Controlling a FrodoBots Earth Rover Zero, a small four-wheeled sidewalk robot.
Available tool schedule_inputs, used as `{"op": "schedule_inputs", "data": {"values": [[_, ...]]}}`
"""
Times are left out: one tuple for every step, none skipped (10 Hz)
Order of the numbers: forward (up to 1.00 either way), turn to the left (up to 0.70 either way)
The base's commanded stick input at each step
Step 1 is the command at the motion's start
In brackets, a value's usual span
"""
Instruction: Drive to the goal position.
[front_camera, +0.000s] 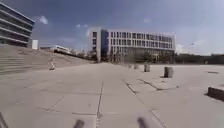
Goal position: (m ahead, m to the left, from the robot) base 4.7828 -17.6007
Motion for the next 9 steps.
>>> {"op": "schedule_inputs", "data": {"values": [[0.23, -0.11], [0.34, -0.15], [0.44, -0.2], [0.55, -0.25], [0.65, -0.3], [0.7, -0.24], [0.7, -0.02], [0.7, 0.0], [0.7, 0.0]]}}
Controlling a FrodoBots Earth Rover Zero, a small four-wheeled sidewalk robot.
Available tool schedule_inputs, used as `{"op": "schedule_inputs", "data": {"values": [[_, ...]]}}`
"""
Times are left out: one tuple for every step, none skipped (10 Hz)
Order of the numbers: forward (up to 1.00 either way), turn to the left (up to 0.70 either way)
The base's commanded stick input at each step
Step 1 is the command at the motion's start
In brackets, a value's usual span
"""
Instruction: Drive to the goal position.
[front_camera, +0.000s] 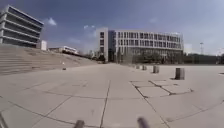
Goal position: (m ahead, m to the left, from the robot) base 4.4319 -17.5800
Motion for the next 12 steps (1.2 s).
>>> {"op": "schedule_inputs", "data": {"values": [[0.7, 0.0], [0.7, 0.0], [0.7, 0.0], [0.7, 0.0], [0.7, 0.0], [0.7, 0.0], [0.7, 0.0], [0.7, -0.01], [0.7, -0.02], [0.7, -0.17], [0.7, -0.33], [0.7, -0.33]]}}
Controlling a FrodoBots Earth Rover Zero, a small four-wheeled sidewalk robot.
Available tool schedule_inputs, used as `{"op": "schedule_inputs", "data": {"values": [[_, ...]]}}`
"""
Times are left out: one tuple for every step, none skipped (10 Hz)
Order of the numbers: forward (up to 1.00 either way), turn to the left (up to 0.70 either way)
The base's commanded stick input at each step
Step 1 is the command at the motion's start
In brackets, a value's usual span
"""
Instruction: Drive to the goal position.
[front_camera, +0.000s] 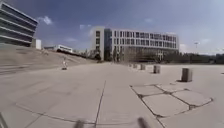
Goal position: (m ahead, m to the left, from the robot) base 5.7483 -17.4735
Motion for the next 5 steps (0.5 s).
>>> {"op": "schedule_inputs", "data": {"values": [[0.7, -0.33], [0.7, -0.33], [0.7, -0.25], [0.7, 0.0], [0.7, 0.0]]}}
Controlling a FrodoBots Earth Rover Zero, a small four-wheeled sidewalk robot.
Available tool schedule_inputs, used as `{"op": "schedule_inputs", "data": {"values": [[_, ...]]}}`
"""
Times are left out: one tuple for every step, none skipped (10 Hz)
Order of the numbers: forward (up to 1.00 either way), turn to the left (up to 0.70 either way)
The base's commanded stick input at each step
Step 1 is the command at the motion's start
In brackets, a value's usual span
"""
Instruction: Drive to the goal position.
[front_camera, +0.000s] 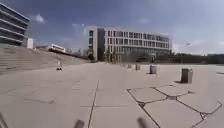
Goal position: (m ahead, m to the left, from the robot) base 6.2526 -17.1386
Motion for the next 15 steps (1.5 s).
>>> {"op": "schedule_inputs", "data": {"values": [[0.7, 0.0], [0.7, 0.0], [0.7, 0.0], [0.7, 0.0], [0.7, 0.0], [0.7, 0.0], [0.7, 0.0], [0.7, 0.0], [0.7, 0.0], [0.7, 0.0], [0.7, 0.0], [0.7, 0.0], [0.7, -0.01], [0.7, -0.22], [0.7, -0.34]]}}
